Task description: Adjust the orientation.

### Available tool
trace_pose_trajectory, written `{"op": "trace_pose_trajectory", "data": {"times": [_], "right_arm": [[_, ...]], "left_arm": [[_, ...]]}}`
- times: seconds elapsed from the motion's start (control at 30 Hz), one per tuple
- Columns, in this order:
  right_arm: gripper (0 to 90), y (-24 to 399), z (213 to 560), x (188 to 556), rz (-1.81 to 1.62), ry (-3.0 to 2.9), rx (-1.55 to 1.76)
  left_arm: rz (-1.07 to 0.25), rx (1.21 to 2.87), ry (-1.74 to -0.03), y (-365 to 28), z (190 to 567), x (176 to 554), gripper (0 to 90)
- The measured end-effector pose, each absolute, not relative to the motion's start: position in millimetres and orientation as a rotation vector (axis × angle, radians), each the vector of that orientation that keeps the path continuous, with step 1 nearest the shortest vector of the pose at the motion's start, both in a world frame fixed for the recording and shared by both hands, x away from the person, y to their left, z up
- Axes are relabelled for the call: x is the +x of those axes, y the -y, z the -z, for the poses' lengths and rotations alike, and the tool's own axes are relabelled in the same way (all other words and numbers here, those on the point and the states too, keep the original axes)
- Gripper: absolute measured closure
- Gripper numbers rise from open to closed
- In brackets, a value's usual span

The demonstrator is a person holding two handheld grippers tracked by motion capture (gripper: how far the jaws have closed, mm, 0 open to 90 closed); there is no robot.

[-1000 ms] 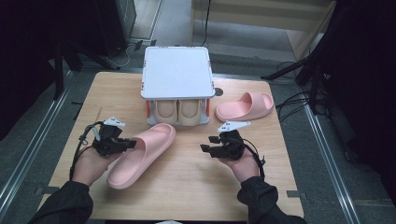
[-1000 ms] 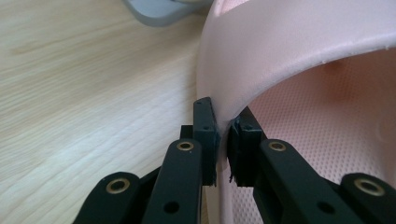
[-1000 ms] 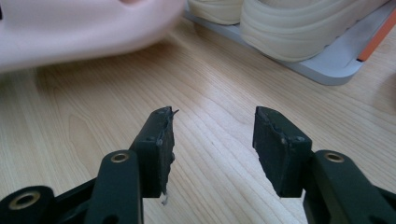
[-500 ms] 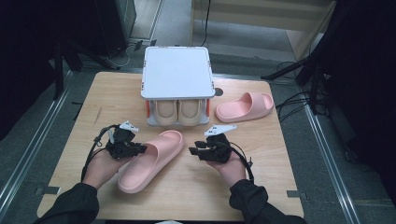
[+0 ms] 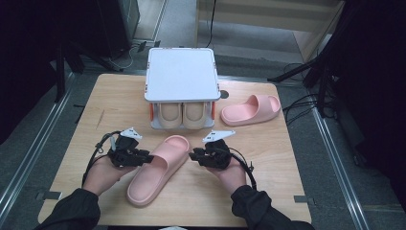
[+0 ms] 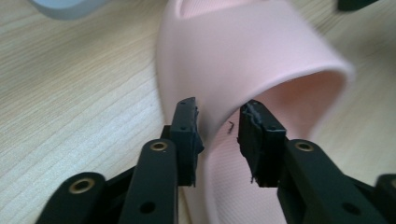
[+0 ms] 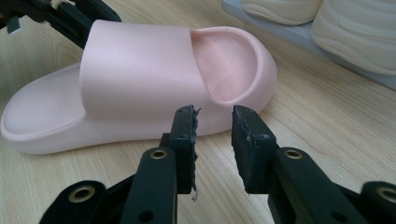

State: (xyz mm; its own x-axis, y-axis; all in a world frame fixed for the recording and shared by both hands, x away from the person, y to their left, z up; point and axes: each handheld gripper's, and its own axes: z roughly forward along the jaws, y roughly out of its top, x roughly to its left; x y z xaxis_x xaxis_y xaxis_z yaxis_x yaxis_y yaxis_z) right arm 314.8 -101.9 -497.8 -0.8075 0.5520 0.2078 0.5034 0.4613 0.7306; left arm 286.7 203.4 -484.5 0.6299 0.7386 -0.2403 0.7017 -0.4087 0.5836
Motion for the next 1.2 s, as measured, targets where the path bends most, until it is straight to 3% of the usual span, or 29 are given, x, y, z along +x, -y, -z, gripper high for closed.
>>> {"op": "trace_pose_trajectory", "data": {"times": [0.37, 1.2], "right_arm": [[77.1, 87.8, 503.2, 313.2, -1.258, -2.685, 0.928], [75.0, 68.2, 511.3, 332.7, -1.193, -2.685, 0.938]], "left_arm": [[-0.085, 2.148, -1.136, -223.5, 479.5, 283.1, 75.0], [-0.003, 2.196, -1.137, -212.7, 499.1, 277.9, 73.3]]}}
